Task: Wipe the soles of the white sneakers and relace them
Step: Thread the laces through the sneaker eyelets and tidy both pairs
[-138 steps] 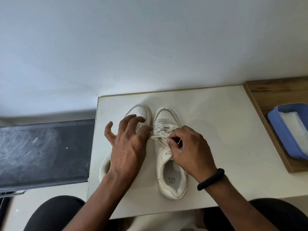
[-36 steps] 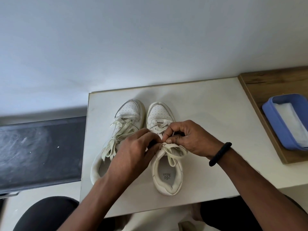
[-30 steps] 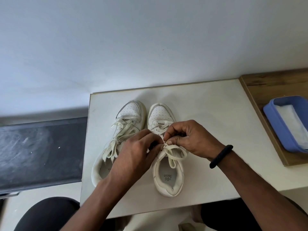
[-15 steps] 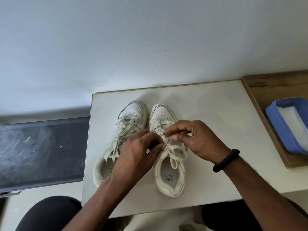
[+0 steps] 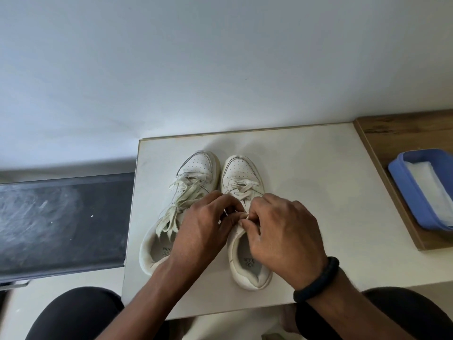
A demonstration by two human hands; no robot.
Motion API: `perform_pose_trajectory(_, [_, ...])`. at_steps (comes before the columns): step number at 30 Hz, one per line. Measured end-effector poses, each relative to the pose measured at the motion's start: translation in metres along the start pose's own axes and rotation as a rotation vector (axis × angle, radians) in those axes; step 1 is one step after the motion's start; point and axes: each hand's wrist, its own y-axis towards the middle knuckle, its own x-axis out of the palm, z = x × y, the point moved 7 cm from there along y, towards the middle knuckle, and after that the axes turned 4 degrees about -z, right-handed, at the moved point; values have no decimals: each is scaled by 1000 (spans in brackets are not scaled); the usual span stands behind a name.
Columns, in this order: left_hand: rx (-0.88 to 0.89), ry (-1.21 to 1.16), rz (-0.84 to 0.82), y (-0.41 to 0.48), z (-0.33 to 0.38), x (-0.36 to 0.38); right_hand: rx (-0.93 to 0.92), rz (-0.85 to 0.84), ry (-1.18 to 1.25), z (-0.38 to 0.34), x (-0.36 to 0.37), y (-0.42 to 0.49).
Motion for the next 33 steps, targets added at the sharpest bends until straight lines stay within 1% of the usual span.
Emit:
perform_pose_trajectory(5, [31, 24, -21, 0, 2, 1, 28, -7, 32, 0, 0, 1])
perform_pose_trajectory(9, [45, 46, -47, 0, 3, 3, 71, -134, 73, 8, -1, -5])
perform_pose_trajectory(15, [32, 42, -47, 1, 2, 3, 82, -233, 139, 4, 5, -45])
perform_pose_trajectory(26, [-46, 38, -72, 1, 2, 1, 30, -292, 135, -4, 9, -59])
perform_pose_trajectory(29, [-70, 49, -42, 0, 3, 0, 10, -276, 122, -6, 7, -59])
perform_pose_trajectory(33, [-153, 64, 42, 0, 3, -2, 31, -321, 126, -2, 3, -57])
